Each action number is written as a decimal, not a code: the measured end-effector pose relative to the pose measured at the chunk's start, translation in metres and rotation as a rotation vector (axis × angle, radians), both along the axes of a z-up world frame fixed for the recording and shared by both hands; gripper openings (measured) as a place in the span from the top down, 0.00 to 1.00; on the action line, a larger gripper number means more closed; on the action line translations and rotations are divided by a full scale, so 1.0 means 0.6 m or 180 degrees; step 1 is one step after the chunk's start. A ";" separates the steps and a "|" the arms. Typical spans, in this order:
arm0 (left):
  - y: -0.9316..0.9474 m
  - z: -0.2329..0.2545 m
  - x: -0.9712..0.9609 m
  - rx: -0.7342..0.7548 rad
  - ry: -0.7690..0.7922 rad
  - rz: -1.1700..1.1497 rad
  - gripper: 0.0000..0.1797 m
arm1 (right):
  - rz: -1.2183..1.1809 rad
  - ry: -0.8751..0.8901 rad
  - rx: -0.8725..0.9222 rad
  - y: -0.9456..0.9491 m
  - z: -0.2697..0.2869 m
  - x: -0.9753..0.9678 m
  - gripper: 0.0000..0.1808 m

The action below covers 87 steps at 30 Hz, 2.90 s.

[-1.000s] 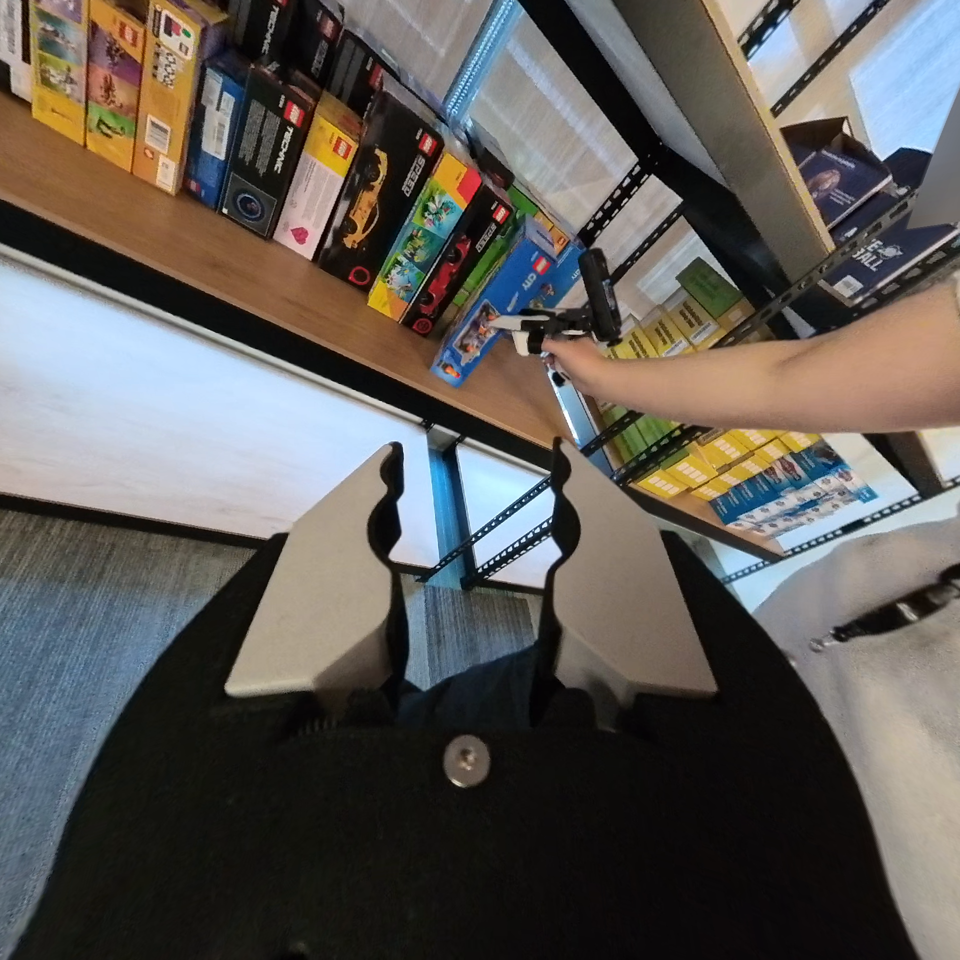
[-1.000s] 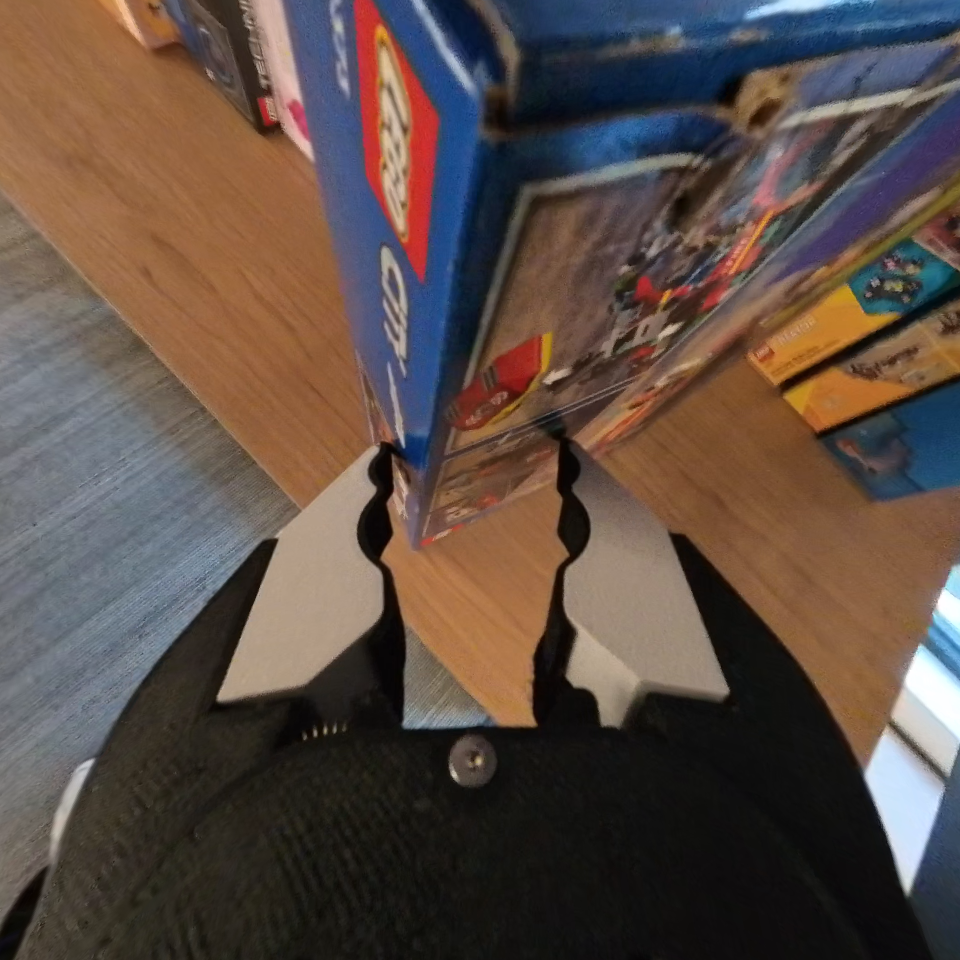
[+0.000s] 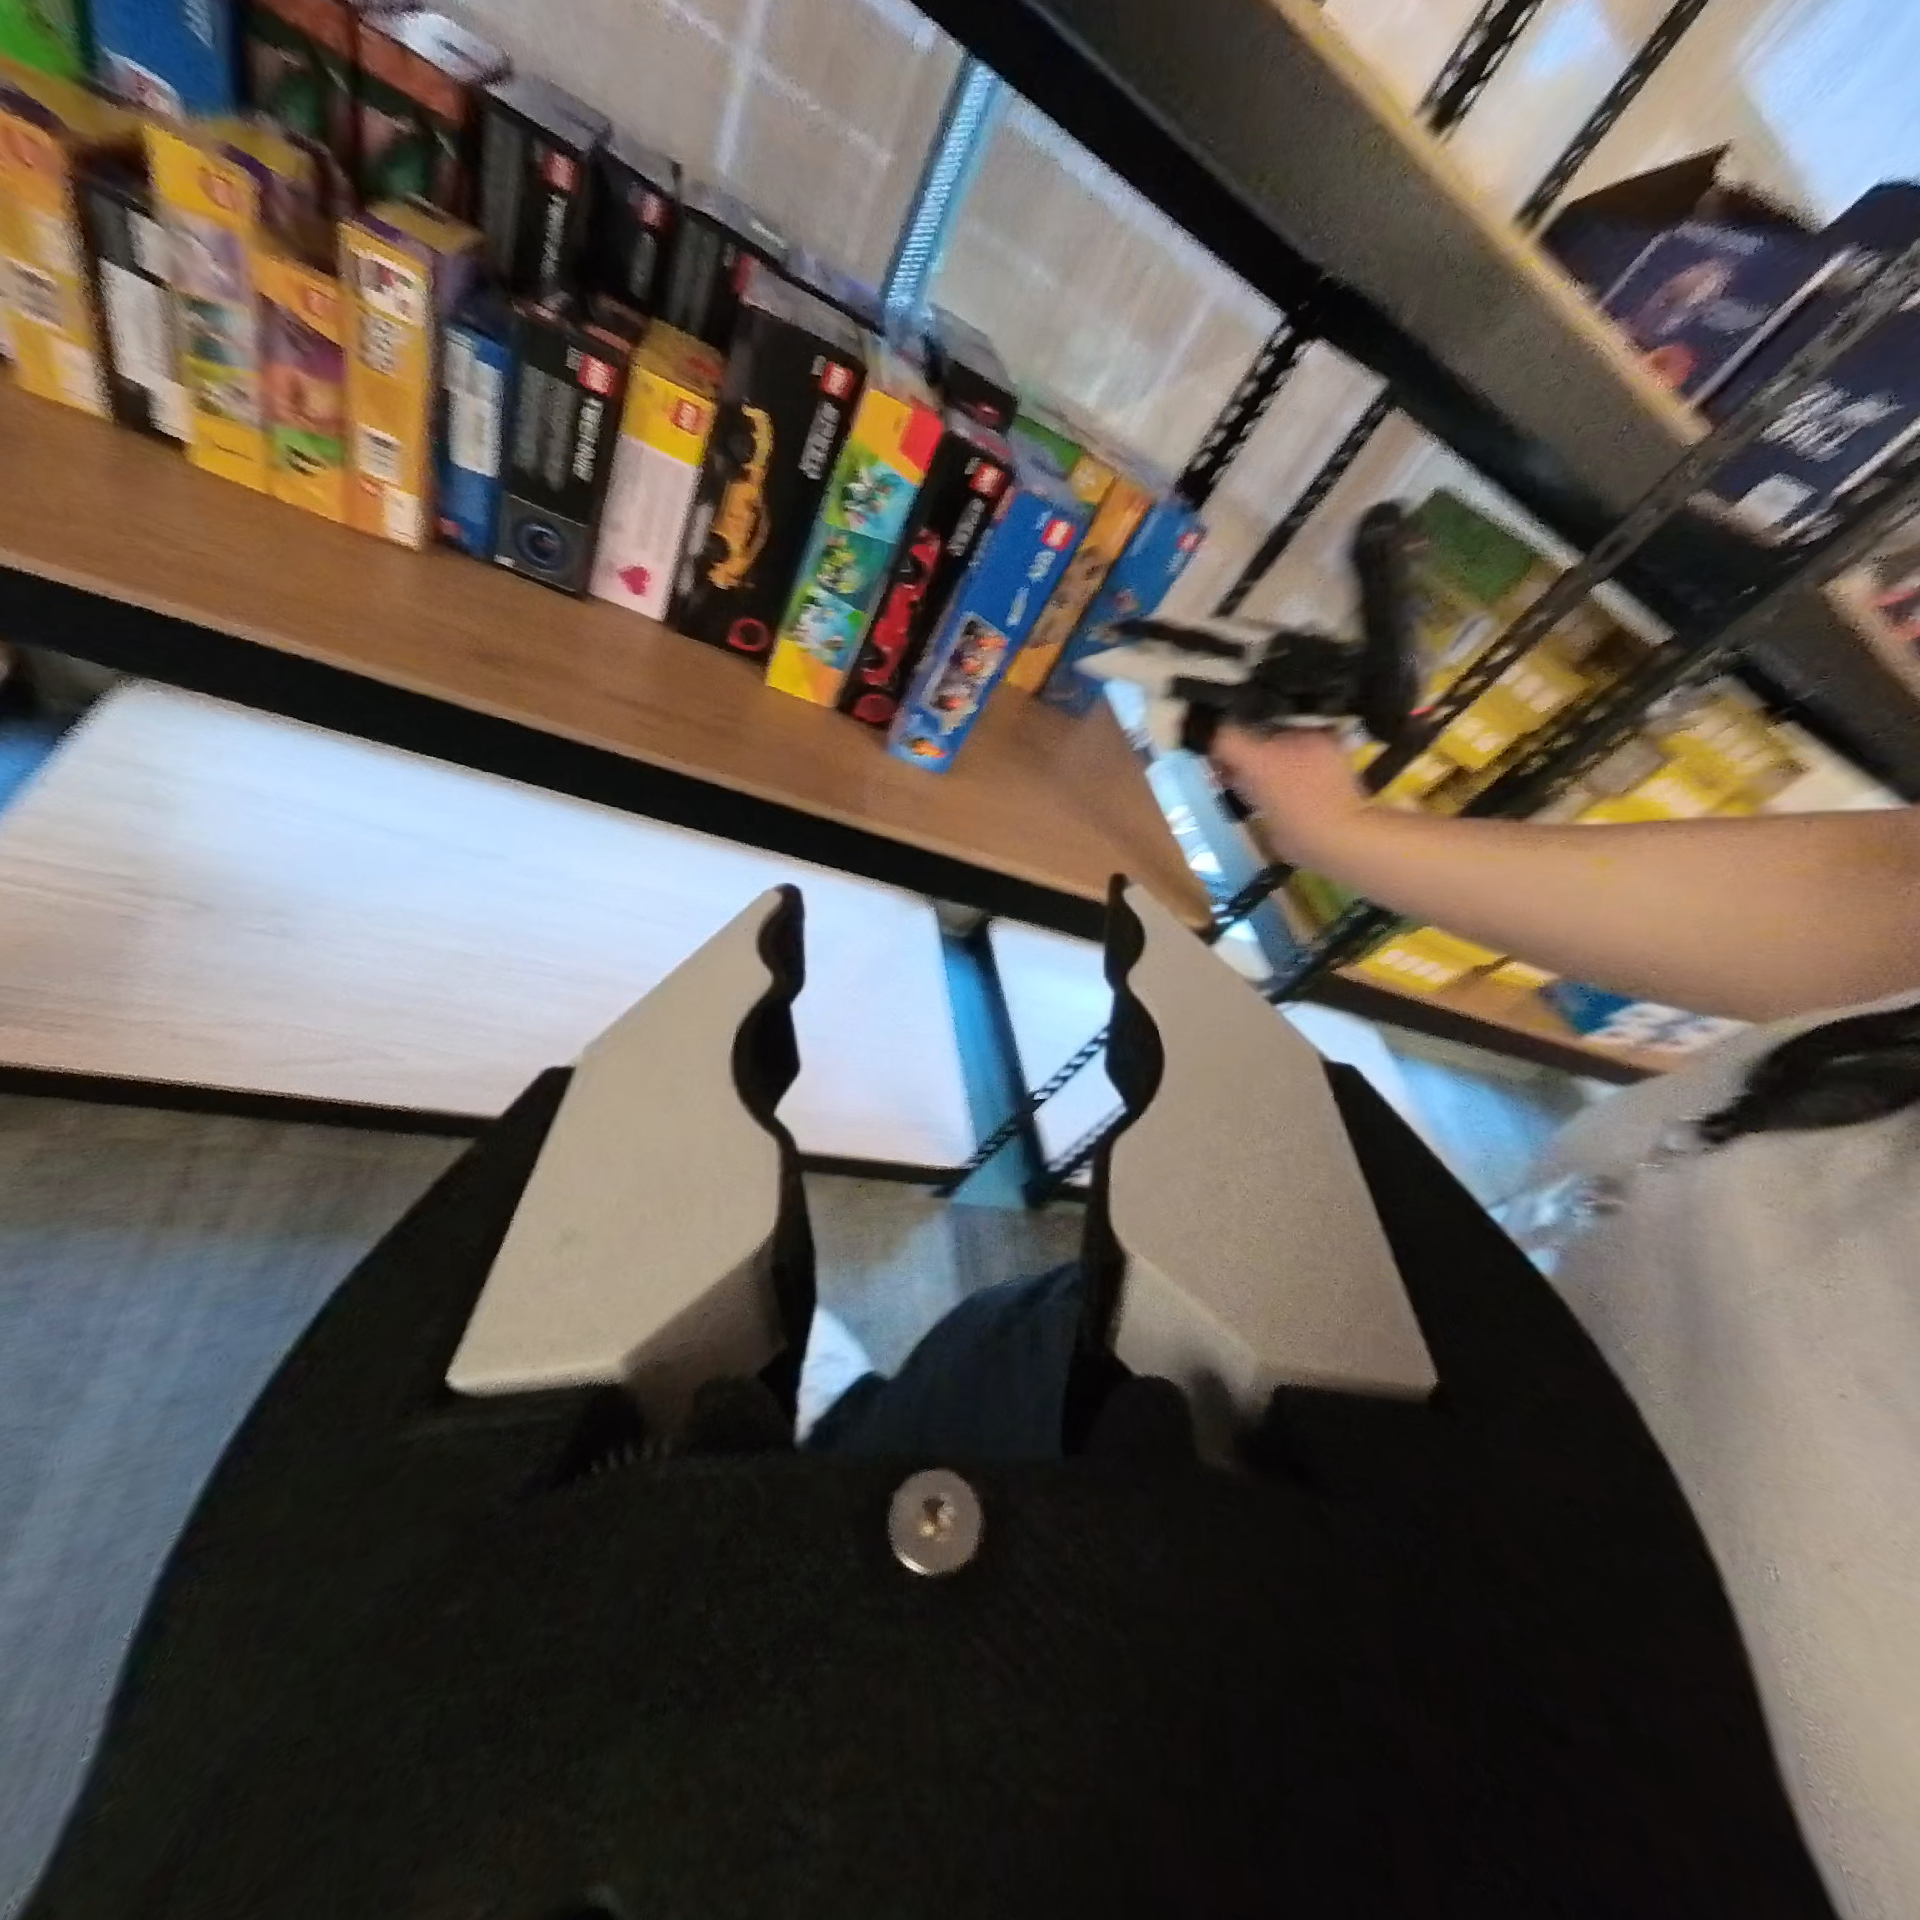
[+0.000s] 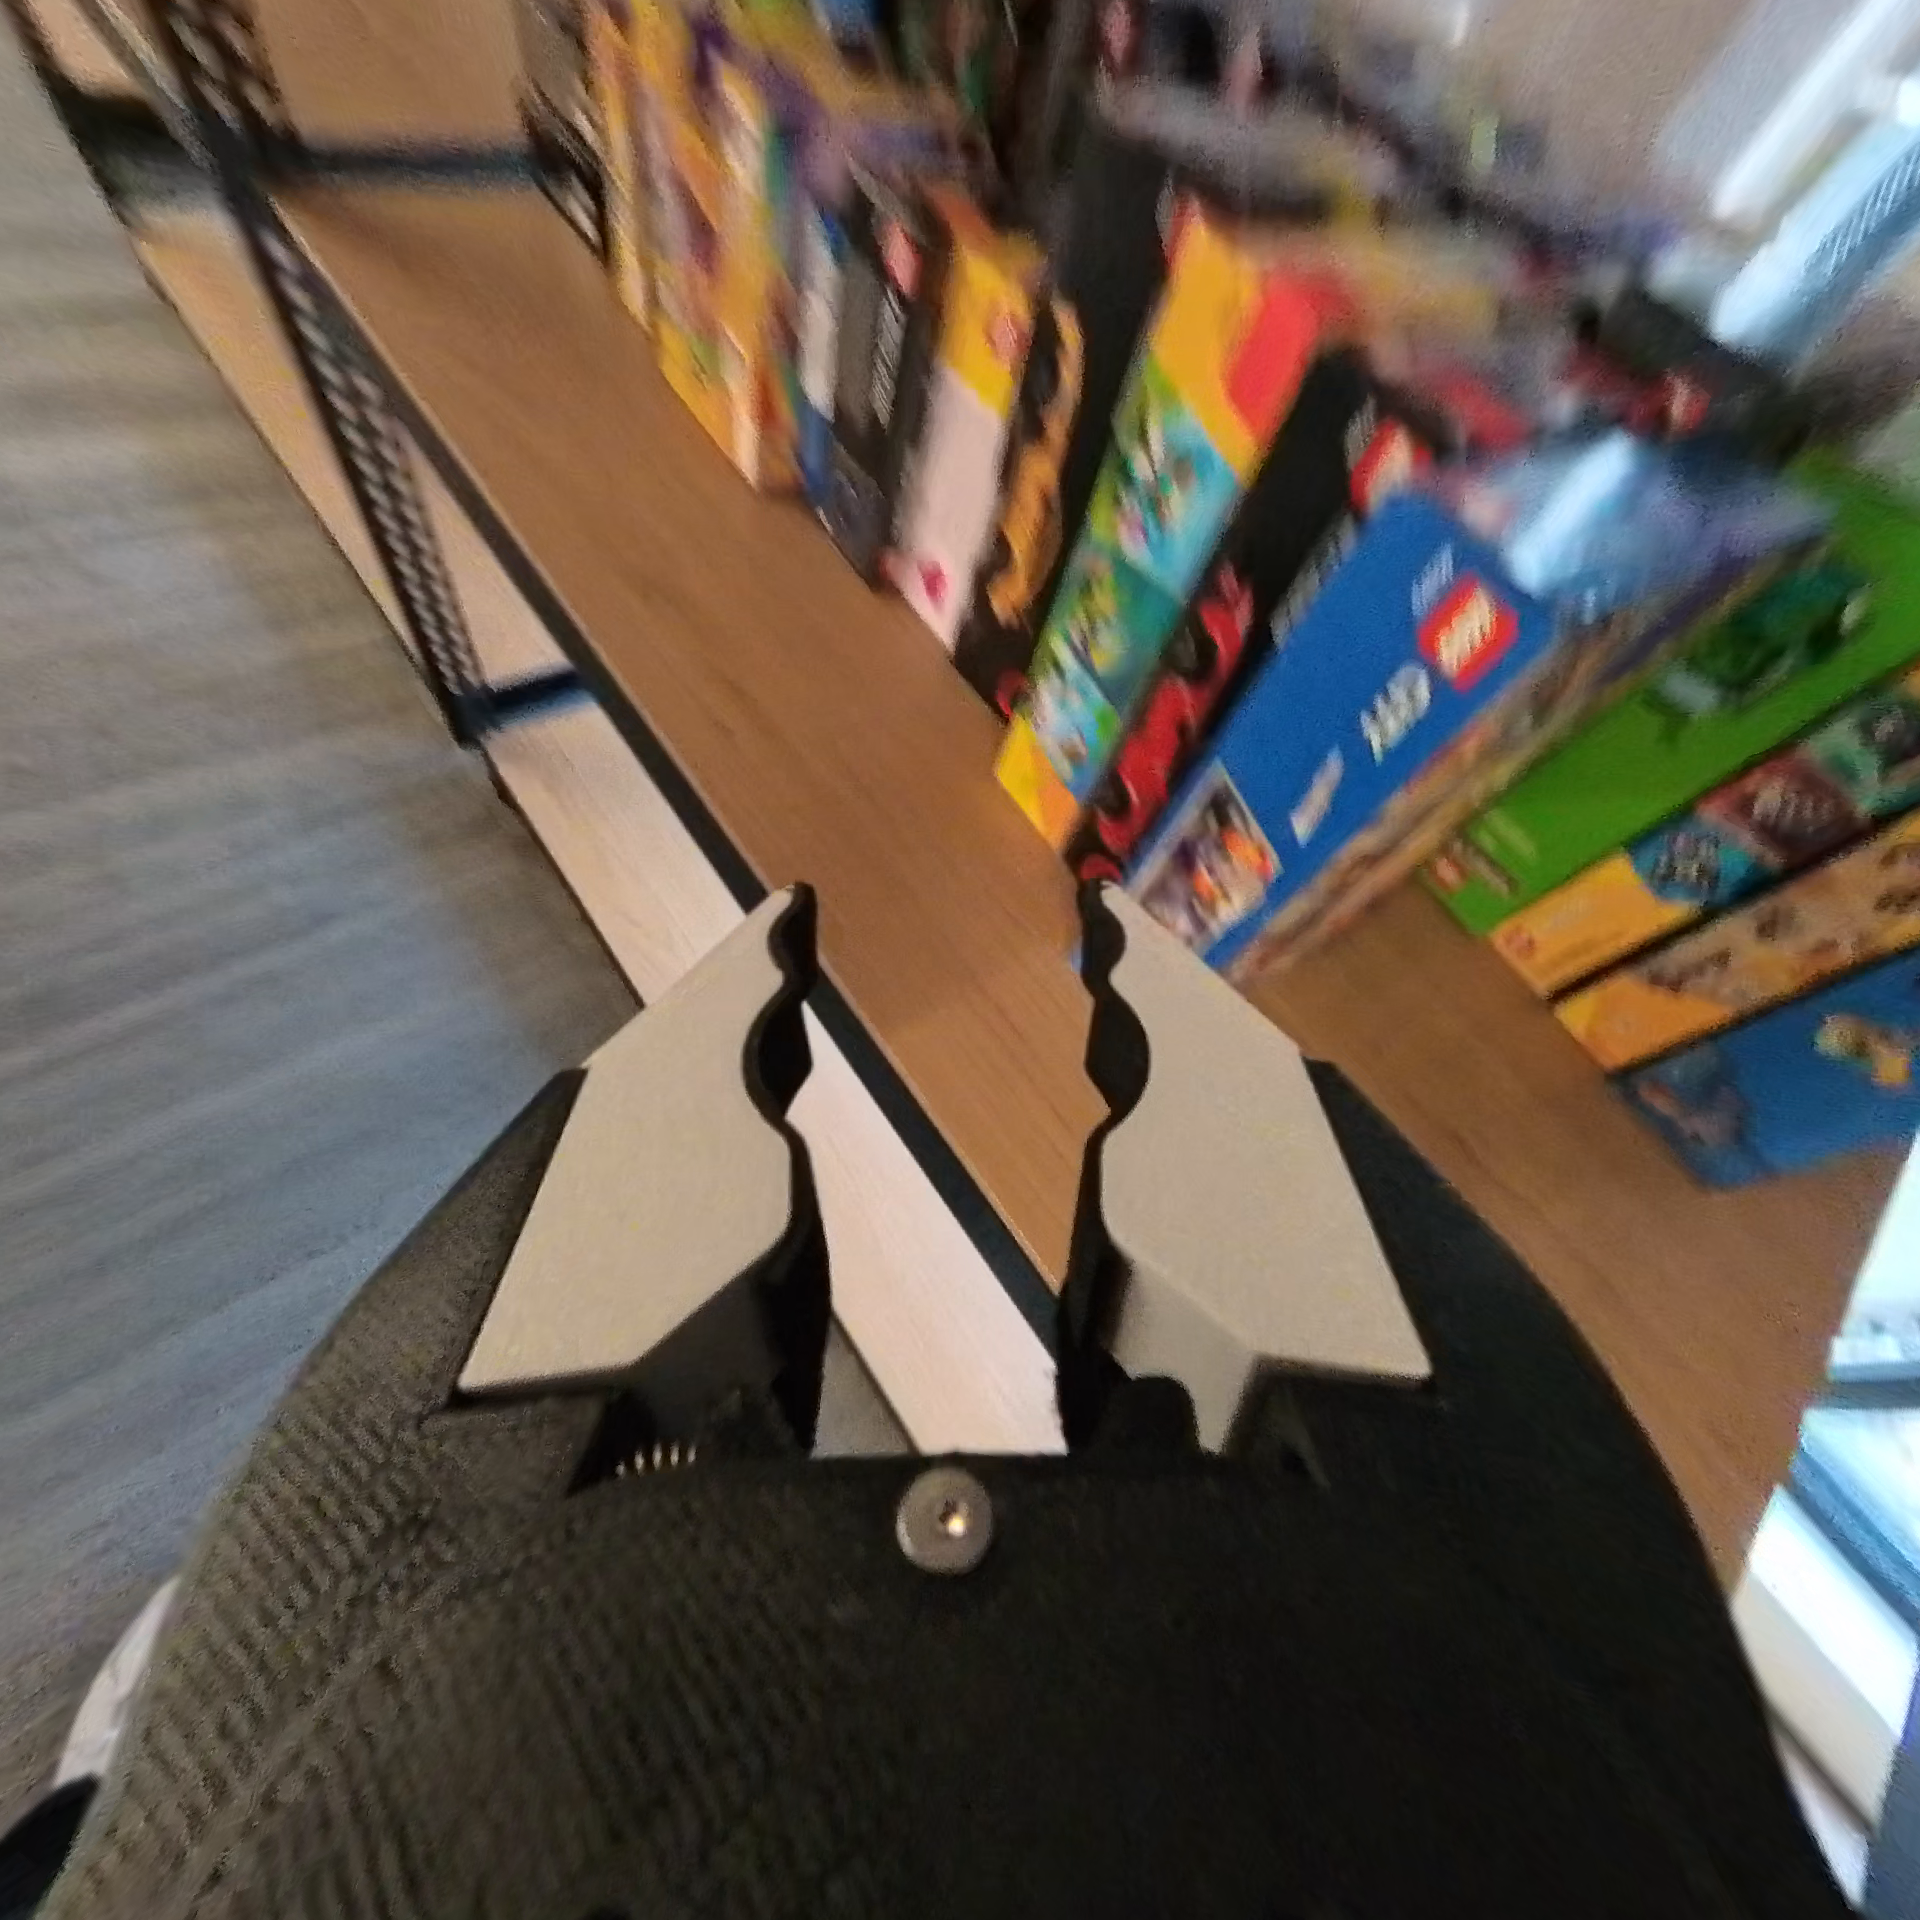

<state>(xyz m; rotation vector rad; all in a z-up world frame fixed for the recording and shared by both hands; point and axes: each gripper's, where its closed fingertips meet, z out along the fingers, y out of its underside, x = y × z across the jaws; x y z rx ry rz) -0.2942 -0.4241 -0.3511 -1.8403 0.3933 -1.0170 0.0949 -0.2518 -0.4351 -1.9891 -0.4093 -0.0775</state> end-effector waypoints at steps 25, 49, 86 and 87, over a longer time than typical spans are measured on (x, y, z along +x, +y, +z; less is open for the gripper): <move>0.346 0.524 0.518 0.2039 -0.0315 -0.0234 0.53 | 0.1162 0.1370 0.0916 0.288 0.739 0.099 0.19; 0.408 0.592 0.490 0.2054 -0.0547 -0.1235 0.33 | 0.3335 0.1134 0.0542 0.140 0.724 -0.116 0.35; 0.607 0.270 -1.204 0.0619 0.0155 0.2383 0.33 | 0.6552 0.1605 -0.1863 0.347 0.387 -1.831 0.34; 0.630 0.268 -1.244 0.0594 0.0197 0.2426 0.33 | 0.6628 0.1566 -0.1854 0.371 0.387 -1.872 0.34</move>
